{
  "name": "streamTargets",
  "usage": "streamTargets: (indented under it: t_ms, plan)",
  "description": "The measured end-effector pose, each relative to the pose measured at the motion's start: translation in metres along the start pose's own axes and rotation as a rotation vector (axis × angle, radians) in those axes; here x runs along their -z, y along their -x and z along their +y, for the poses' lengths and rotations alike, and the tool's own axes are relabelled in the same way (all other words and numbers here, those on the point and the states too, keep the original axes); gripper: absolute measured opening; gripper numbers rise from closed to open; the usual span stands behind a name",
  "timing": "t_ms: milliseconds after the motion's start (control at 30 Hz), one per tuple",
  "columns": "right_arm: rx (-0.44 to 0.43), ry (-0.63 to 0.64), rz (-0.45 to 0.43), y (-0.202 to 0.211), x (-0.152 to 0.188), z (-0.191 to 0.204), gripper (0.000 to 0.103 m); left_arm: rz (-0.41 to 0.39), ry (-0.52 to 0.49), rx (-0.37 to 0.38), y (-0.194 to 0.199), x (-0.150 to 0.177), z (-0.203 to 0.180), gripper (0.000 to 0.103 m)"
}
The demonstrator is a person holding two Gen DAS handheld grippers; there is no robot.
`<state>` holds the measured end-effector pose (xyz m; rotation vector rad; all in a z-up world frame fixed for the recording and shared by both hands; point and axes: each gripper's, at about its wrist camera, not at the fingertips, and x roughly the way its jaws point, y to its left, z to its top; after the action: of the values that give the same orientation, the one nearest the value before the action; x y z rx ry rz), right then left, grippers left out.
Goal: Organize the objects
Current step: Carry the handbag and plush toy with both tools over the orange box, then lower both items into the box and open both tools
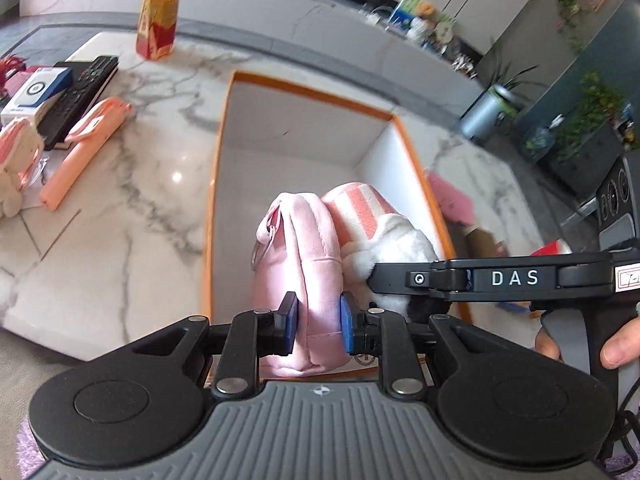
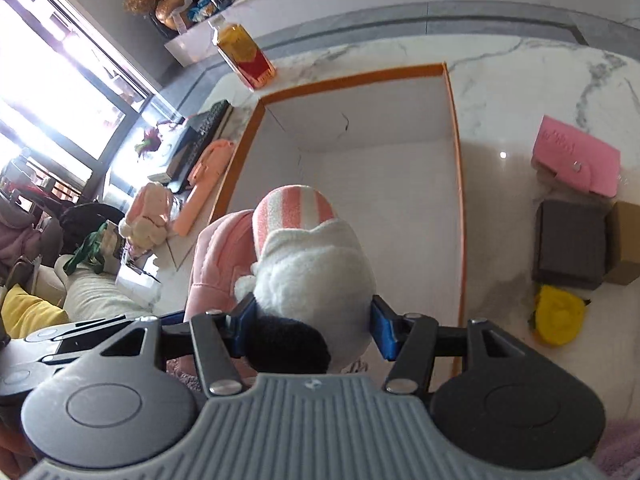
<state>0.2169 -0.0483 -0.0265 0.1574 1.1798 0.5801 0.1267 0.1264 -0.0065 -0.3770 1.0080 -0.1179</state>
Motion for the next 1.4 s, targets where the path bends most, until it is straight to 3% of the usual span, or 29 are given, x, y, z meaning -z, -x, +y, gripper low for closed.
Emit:
streamTargets:
  t_ms: [267,433,667,767,833,900,1000,1100,1167,1300,1400]
  plan:
    - [0.128,0.023,0.034,-0.036,-0.004,0.0,0.06,0.069,0.011,-0.039,-0.017,0.0,0.008,0.026]
    - [0.104,-0.008,0.118,-0.056,-0.002,-0.005,0.06,0.077,-0.024,-0.106,-0.022,0.003,0.004,0.026]
    - [0.017,-0.09,0.164,-0.07,0.004,-0.014,0.06,0.08,-0.024,-0.123,-0.019,0.004,0.01,0.03]
    - [0.0,-0.115,0.165,-0.07,0.005,-0.014,0.06,0.079,-0.047,-0.118,-0.016,0.005,0.008,0.038]
    - [-0.001,-0.121,0.164,-0.075,0.004,-0.009,0.06,0.066,-0.076,-0.114,-0.01,0.007,0.004,0.05]
    - [-0.001,-0.129,0.162,-0.076,0.004,-0.008,0.06,0.034,-0.101,-0.124,0.001,0.009,0.002,0.057]
    - [-0.018,-0.155,0.156,-0.072,0.007,-0.007,0.06,-0.015,-0.137,-0.117,0.018,0.014,0.001,0.059]
    - [-0.022,-0.168,0.145,-0.067,0.009,-0.006,0.06,-0.06,-0.143,-0.15,0.026,0.016,0.004,0.072]
    - [-0.022,-0.179,0.146,-0.067,0.009,-0.006,0.06,-0.061,-0.121,-0.167,0.023,0.014,0.011,0.073]
    - [0.003,-0.201,0.131,-0.067,0.012,-0.007,0.06,0.0,-0.03,-0.107,0.007,0.009,0.03,0.068]
    - [0.059,-0.188,0.094,-0.065,0.011,-0.005,0.061,0.006,-0.027,-0.129,-0.001,0.012,0.033,0.065]
